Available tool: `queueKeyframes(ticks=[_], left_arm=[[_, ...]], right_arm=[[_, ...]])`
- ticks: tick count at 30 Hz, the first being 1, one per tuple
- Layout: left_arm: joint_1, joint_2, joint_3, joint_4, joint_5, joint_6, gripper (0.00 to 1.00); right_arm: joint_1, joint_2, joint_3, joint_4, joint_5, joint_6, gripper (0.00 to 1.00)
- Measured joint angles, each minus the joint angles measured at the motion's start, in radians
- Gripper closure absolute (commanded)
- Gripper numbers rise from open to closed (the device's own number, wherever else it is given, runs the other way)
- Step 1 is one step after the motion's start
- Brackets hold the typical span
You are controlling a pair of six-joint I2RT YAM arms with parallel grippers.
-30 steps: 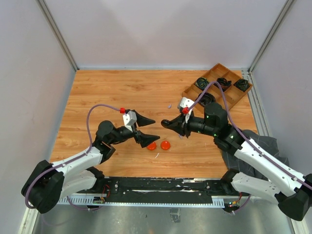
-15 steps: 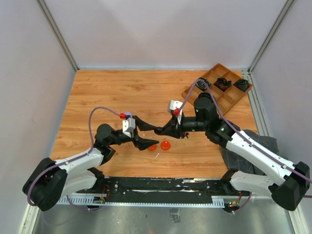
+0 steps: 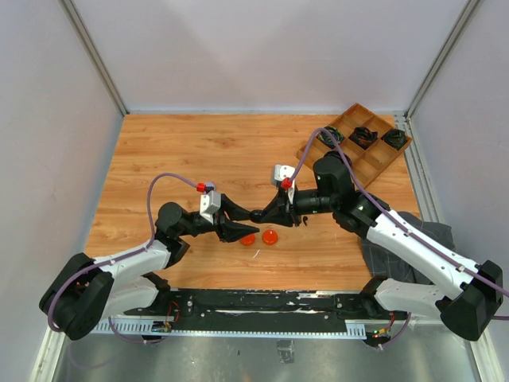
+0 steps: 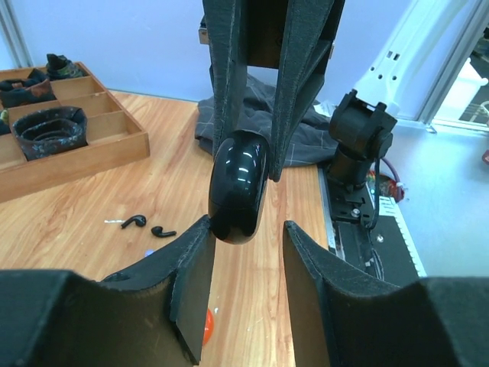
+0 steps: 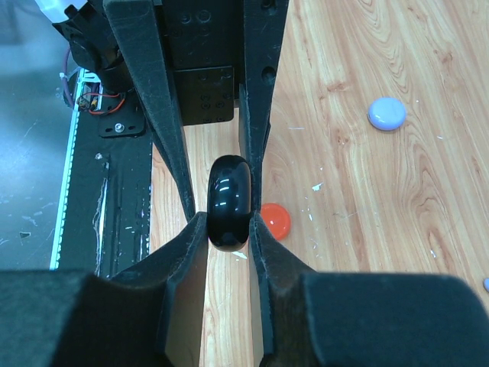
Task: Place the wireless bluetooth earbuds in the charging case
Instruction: Open the charging case.
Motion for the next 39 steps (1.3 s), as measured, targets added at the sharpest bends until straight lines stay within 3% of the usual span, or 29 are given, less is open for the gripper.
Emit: queueKeyframes(ticks=[7,19,39], left_arm=[[0.0,0.001,-0.002,0.044,0.0,-0.037,0.57],[0.001,0.013,-0.011,0.098,-0.008,-0.089,0.72],[0.012,0.041,-0.019,0.193,-0.008,-0.188,0.66]], right_arm=[[0.0,0.001,0.01,0.0,-0.015,-0.001,0.91],[0.0,0.002,0.011,0.005,-0.033,0.001,0.91],[0.0,0.005,0.011,0.033,-0.034,0.017,0.9]])
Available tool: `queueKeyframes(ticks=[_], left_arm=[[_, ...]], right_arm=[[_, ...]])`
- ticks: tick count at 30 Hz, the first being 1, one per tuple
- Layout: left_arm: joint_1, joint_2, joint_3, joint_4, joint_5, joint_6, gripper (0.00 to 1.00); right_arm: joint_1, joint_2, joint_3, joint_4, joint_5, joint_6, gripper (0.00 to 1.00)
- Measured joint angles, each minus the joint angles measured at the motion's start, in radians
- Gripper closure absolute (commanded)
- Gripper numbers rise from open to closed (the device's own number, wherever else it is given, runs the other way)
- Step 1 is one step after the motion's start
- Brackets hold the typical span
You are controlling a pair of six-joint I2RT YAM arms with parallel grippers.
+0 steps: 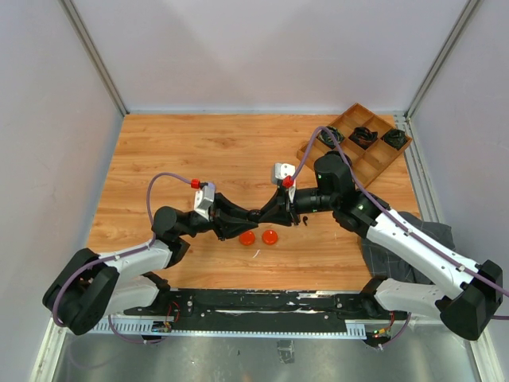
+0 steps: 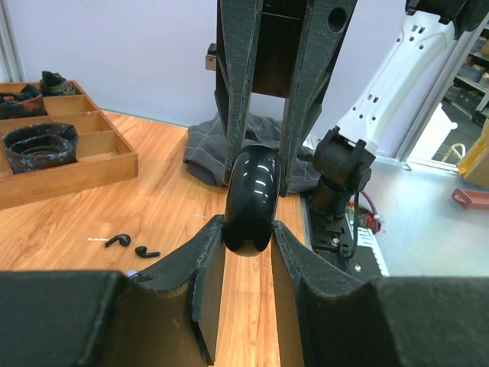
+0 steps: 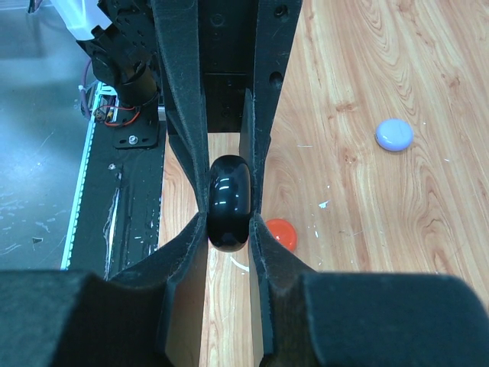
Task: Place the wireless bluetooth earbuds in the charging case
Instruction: Open the charging case.
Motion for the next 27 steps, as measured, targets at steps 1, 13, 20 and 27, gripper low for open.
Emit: queueKeyframes(ticks=[1,13,20,27], left_arm=[[0.0,0.001,0.0,0.003,0.0,-0.003,0.66],[0.004,0.008,-0.001,0.026,0.002,-0.014,1.0],[0.002,-0.026,-0.009,-0.011,-0.011,0.067,1.0],[0.002,-0.055,-0.021,-0.056,-0.023,0.151,1.0]], right_arm=[[0.0,0.0,0.0,0.002,0.0,0.002,0.9],[0.0,0.0,0.0,0.016,0.003,0.014,0.65],[0.011,0.0,0.0,0.03,0.055,0.014,0.56],[0.021,0.0,-0.003,0.037,0.096,0.014,0.55]])
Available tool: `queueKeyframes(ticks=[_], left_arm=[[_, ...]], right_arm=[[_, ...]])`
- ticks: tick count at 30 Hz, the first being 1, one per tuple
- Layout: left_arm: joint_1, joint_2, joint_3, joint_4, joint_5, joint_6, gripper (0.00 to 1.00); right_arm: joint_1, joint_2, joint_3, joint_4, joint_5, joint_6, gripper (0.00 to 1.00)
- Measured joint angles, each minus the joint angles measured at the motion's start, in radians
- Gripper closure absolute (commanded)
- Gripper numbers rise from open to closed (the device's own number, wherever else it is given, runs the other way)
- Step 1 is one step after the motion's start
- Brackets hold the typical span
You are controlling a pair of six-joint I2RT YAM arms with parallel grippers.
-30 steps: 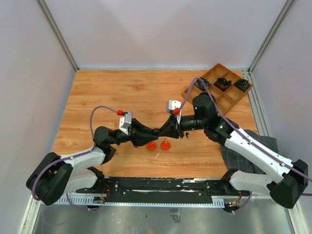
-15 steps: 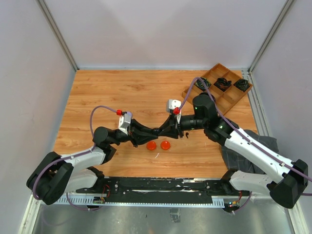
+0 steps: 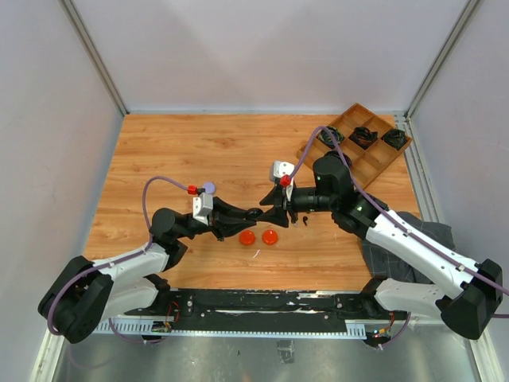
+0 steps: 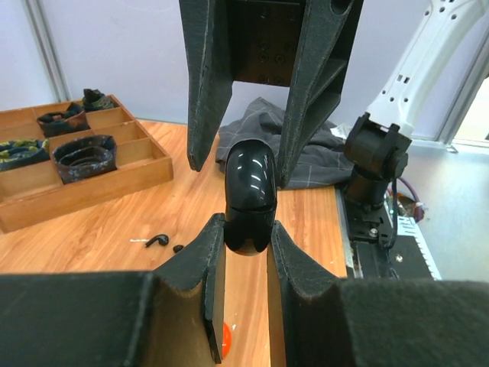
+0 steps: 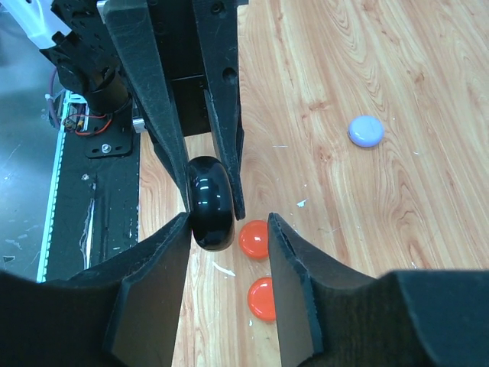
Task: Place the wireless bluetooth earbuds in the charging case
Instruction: Open the charging case, then adjust the earbud at the center of the board.
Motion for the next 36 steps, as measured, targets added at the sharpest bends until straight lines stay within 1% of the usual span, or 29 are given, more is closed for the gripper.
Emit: queueKeyframes(ticks=[9,18,23,30,36], left_arm=[[-0.003,-0.037,-0.026,-0.076,0.011,0.109,1.0],[-0.007,-0.041,-0.039,-0.111,0.018,0.157,1.0],[-0.007,-0.042,-0.049,-0.143,-0.053,0.16,1.0],[-0.008,-0.034,-0.139,-0.119,-0.201,0.092,1.0],[-0.008,-0.023,-0.154,-0.093,-0.258,0.071,1.0]], right_arm=[[0.001,-0.019,-0.002,0.03,0.066,0.004,0.53],[0.001,-0.021,-0.001,0.042,0.142,0.012,0.48],[0.001,-0.017,0.011,-0.002,0.217,0.026,0.4],[-0.002,0.018,0.029,-0.124,0.417,0.07,0.37],[-0.049,0.084,0.027,-0.222,0.562,0.132,0.38]])
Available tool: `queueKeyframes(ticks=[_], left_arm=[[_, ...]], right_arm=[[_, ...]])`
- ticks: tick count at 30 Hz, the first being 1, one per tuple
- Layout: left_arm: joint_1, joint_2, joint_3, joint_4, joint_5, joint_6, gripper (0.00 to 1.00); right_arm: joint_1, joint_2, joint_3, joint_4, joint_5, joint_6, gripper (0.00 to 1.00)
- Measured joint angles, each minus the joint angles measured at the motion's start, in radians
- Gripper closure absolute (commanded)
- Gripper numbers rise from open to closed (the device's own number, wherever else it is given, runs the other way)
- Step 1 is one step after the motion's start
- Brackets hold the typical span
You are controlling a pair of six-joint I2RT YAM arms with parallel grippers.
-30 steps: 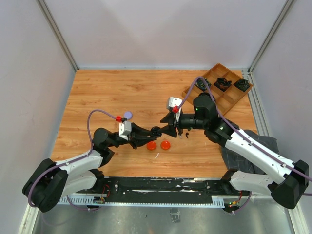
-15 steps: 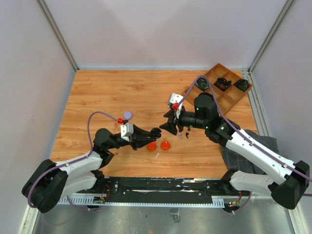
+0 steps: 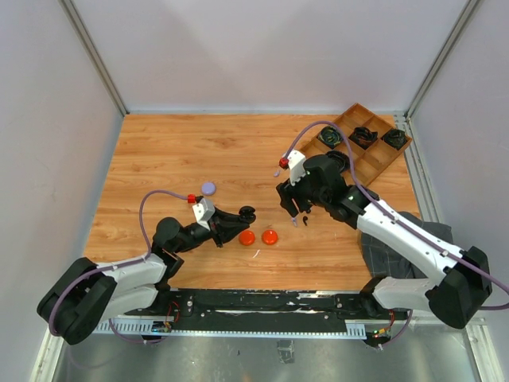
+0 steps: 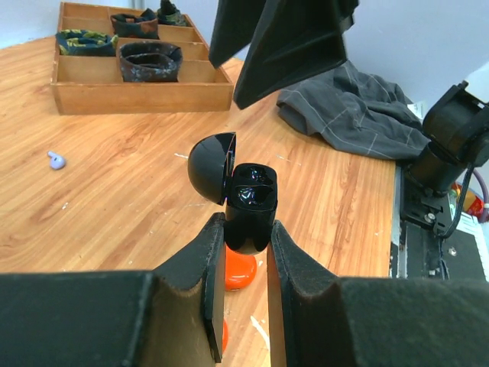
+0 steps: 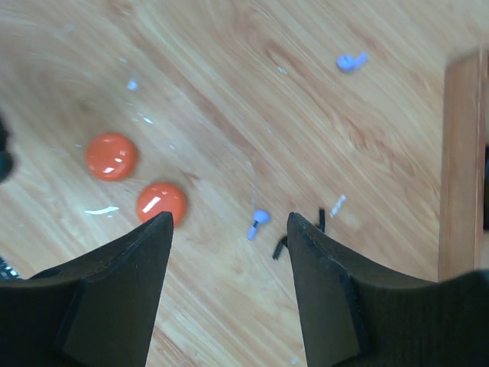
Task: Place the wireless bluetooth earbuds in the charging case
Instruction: Adjust the earbud at the center of the board.
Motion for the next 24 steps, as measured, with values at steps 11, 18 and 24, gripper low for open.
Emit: queueKeyframes(ticks=[11,18,24], left_arm=[[0.0,0.001,-0.006,0.023,-0.019,-0.002,1.0],[0.0,-0.027,-0.006,0.014,-0.029,0.002,1.0],[0.0,-0.027,-0.006,-0.002,-0.029,0.001,1.0]], right_arm=[[-0.162,0.13,-0.05,-0.085,0.078,0.107,0.46],[-0.211,0.25,-0.05,-0.107,0.079,0.138,0.49],[-0.222,0.333,-0.047,-0.109,0.078,0.158,0.51]])
